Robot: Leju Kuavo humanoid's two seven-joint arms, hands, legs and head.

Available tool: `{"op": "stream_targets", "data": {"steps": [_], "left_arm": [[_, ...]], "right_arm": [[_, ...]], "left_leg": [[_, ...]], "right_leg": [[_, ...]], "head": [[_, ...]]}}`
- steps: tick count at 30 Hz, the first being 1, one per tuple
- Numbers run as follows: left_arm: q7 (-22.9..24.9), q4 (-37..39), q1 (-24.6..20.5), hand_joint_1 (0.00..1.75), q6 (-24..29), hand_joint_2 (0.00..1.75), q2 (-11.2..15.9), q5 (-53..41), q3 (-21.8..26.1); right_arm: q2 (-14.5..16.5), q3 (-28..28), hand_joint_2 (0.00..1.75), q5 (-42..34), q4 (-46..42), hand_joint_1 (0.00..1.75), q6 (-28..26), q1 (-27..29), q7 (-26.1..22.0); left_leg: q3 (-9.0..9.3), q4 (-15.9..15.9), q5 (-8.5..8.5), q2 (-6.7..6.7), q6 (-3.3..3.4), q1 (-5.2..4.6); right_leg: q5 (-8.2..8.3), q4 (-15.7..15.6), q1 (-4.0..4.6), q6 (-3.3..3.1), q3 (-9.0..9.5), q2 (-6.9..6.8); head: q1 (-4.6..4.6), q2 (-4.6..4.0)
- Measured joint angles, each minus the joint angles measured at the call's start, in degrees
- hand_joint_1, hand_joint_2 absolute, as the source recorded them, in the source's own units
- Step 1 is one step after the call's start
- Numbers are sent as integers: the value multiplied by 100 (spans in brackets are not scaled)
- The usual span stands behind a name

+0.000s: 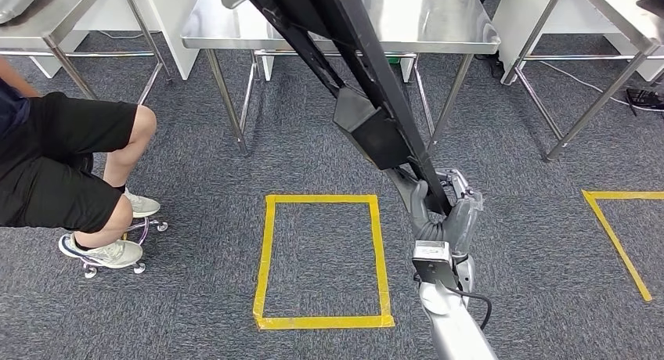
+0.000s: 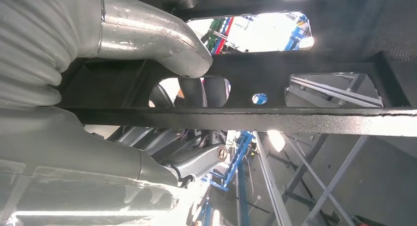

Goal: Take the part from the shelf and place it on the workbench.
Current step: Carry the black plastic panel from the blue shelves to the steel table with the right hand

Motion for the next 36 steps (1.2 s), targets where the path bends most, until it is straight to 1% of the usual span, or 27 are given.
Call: {"op": "stream_targets", "data": {"steps": [5, 11, 16, 18, 19, 20, 22, 23, 24, 25, 26, 27, 28, 29, 30, 31, 33, 34, 35, 36], "left_arm": [[3, -15, 0, 0, 60, 175, -10, 0, 0], [4, -16, 5, 0, 93, 175, -14, 29, 9], [3, -16, 7, 0, 94, 175, -13, 34, 11], [2, -18, 7, 0, 95, 175, -17, 34, 12], [1, -19, 5, 0, 95, 175, -21, 35, 13], [0, -20, 4, 0, 95, 175, -25, 36, 13], [-3, -21, 3, 0, 91, 175, -35, 34, 13], [-8, -22, 6, 0, 86, 175, -40, 28, 13], [-15, -22, 9, 0, 82, 175, -44, 16, 12], [-23, -23, 12, 0, 79, 175, -45, -2, 11], [-30, -23, 12, 0, 78, 175, -48, -22, 9], [-34, -24, 10, 0, 79, 175, -49, -47, 8], [-36, -25, 8, 0, 81, 175, -51, -69, 7], [-35, -25, 5, 0, 87, 175, -53, -88, 5], [-34, -25, 3, 0, 96, 175, -53, -107, 3], [-34, -25, 2, 0, 109, 175, -55, -117, 2], [-34, -25, -2, 0, 137, 175, -57, -131, -1], [-34, -26, -8, 0, 146, 175, -59, -136, -2], [-34, -26, -16, 0, 150, 175, -62, -139, -4], [-34, -27, -23, 0, 150, 175, -65, -141, -5]], "right_arm": [[-5, 0, 175, 22, 40, 175, -1, 3, -2], [5, 6, 175, 31, 97, 175, 1, -5, -2], [28, 16, 175, 31, 107, 175, 1, -15, -2], [36, 28, 175, 32, 107, 175, 1, -29, -3], [36, 33, 175, 32, 107, 175, 1, -37, -5], [35, 35, 175, 32, 108, 175, 1, -45, -7], [28, 37, 175, 30, 115, 175, 1, -44, -9], [21, 38, 175, 30, 120, 175, 1, -34, -7], [11, 38, 175, 30, 124, 175, 0, -22, -3], [-2, 38, 175, 35, 125, 175, -1, -11, 7], [-17, 37, 175, 44, 120, 175, -2, -2, 21], [-32, 34, 175, 57, 109, 175, -3, 6, 37], [-44, 32, 175, 73, 95, 175, -3, 16, 53], [-52, 30, 175, 92, 72, 175, -4, 35, 66], [-61, 25, 175, 116, 45, 175, -4, 63, 79], [-67, 17, 175, 140, 16, 175, -4, 95, 90], [-76, -6, 175, 187, -50, 175, -4, 152, 110], [-77, -19, 175, 204, -84, 175, -4, 168, 116], [-77, -28, 175, 219, -116, 175, -4, 180, 119], [-77, -36, 175, 234, -144, 175, -4, 193, 120]], "left_leg": [[-1, 0, 0, 0, 0, -1], [-6, 8, -11, -1, 16, -30], [-18, 18, -27, -4, 84, -67], [24, -49, 2, -7, 138, -42], [53, -89, 21, -7, 168, -19], [82, -124, 37, -8, 193, 5], [91, -134, 38, -21, 212, 21], [91, -133, 35, -34, 211, 24], [92, -131, 30, -50, 206, 28], [99, -128, 23, -68, 193, 37], [111, -122, 12, -85, 172, 50], [122, -107, -6, -102, 138, 58], [126, -84, -32, -116, 94, 56], [127, -64, -56, -124, 50, 50], [126, -51, -72, -129, 9, 43], [128, -54, -79, -132, -26, 45], [124, -46, -98, -119, -83, 72], [82, 43, -154, -97, -110, 83], [-27, 261, -266, -71, -135, 90], [-203, 598, -416, -45, -155, 93]], "right_leg": [[0, 0, 0, 0, 1, 0], [7, -6, -25, 16, 3, -1], [10, -20, -70, 85, 6, -6], [-20, 8, -68, 118, -8, 0], [-87, 125, -65, 116, -61, 18], [-201, 359, -61, 104, -173, 45], [-499, 1141, -65, 72, -567, 95], [-597, 1490, -68, 78, -757, 107], [-618, 1671, -74, 104, -870, 113], [-539, 1600, -85, 148, -860, 114], [-384, 1294, -101, 205, -729, 114], [-203, 850, -125, 262, -527, 114], [-60, 458, -132, 282, -337, 122], [29, 187, -135, 265, -200, 129], [59, 64, -126, 218, -136, 137], [54, 66, -101, 153, -127, 143], [56, 65, -108, 51, -114, 144], [52, 61, -119, 7, -98, 145], [44, 56, -133, -35, -79, 144], [30, 55, -132, -71, -61, 142]], "head": [[0, 0], [0, 0], [-1, 1], [-2, 1], [1, 1], [4, 1], [10, 1], [10, 1], [10, 1], [10, 1], [10, 0], [11, 0], [13, 0], [11, 0], [10, 1], [8, 1], [6, 1], [4, 0], [4, 0], [4, 0]]}}
